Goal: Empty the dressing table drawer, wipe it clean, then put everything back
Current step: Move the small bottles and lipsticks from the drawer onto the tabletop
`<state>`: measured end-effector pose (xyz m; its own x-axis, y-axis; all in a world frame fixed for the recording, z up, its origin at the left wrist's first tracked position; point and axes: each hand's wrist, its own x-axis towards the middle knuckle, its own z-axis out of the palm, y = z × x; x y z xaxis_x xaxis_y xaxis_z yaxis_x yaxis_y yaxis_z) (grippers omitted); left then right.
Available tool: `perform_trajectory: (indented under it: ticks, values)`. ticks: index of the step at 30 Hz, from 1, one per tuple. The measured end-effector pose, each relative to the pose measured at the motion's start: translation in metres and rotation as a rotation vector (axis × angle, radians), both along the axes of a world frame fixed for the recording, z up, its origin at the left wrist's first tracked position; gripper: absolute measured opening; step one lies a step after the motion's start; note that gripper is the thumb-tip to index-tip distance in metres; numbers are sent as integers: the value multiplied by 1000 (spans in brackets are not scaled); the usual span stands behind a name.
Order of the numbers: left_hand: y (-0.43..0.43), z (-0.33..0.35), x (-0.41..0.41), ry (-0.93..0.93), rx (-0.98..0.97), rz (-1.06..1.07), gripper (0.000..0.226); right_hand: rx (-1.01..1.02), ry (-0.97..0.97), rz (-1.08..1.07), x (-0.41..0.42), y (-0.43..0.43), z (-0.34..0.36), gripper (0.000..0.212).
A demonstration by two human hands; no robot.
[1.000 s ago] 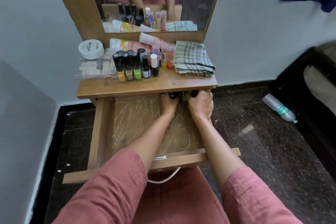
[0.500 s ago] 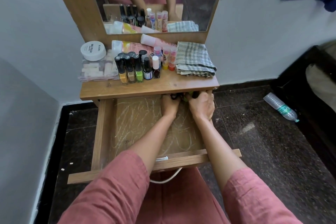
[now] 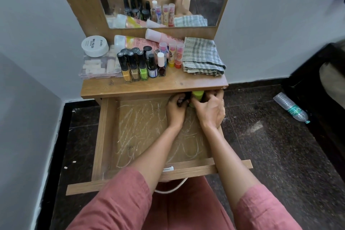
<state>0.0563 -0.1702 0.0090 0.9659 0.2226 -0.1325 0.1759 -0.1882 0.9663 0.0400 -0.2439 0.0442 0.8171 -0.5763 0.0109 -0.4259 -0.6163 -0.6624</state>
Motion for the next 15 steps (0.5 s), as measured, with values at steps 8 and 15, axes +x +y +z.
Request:
perform_trajectory:
  ticks: [8, 15]
  values:
    - [1, 0, -15, -5, 56, -24, 23, -24, -26, 32, -19, -3, 1, 39]
    - [3, 1, -16, 1, 90, -43, 23, -22, -17, 63, -21, -4, 2, 40]
